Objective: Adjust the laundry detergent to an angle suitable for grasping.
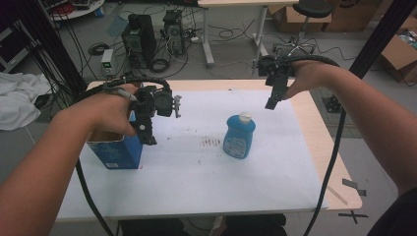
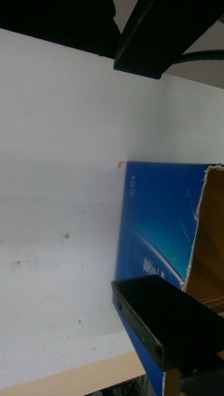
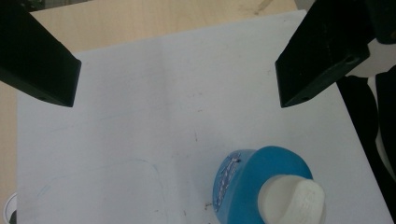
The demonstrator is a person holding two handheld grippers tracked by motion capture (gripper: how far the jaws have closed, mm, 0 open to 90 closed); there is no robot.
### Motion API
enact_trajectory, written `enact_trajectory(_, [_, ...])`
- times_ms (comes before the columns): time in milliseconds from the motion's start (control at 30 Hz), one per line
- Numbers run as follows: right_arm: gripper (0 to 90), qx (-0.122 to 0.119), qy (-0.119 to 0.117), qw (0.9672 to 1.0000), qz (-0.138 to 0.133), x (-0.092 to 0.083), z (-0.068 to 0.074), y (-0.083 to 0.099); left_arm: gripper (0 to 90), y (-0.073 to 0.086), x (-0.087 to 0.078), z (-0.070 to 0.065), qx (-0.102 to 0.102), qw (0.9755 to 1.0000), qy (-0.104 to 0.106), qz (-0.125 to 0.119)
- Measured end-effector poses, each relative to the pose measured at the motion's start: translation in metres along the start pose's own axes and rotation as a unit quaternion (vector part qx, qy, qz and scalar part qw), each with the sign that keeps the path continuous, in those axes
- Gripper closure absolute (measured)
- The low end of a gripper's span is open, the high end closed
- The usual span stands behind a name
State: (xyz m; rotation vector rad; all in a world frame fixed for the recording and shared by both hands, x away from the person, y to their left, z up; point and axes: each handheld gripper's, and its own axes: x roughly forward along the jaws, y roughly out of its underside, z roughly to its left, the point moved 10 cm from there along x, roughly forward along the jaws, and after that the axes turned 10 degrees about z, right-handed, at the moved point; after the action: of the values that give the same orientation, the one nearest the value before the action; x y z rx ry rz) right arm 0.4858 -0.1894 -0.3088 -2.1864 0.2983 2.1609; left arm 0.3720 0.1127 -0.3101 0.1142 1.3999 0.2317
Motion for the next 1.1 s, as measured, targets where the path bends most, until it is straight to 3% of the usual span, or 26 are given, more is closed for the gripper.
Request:
enact_trajectory(367, [0.0,0.002,0.015,0.9999,0.003,-0.003,-0.006,0.002,0.1,0.0,-0.004,-0.001,0.003,1.0,-0.005,-0.002])
enact_trajectory(600, [0.0,0.002,0.019,0.9998,0.001,-0.006,0.004,0.004,0.1,-0.004,-0.01,-0.009,0.005,0.9999,-0.007,-0.013])
enact_trajectory(667, [0.0,0.001,0.023,0.9997,0.01,-0.006,0.004,0.006,0.1,-0.003,-0.01,-0.011,0.004,0.9999,-0.009,-0.003])
enact_trajectory(800, [0.0,0.003,0.024,0.9995,0.018,-0.004,0.006,0.008,0.1,-0.004,-0.012,-0.014,0.005,0.9999,-0.011,-0.01])
enact_trajectory(933, [0.0,-0.004,0.026,0.9993,0.025,-0.001,0.007,0.007,0.1,-0.005,-0.01,-0.012,0.005,0.9999,-0.011,-0.012])
enact_trajectory(1100, [0.0,-0.006,0.022,0.9997,0.014,-0.002,0.004,0.003,0.1,-0.006,-0.009,-0.009,0.005,0.9999,-0.01,-0.013])
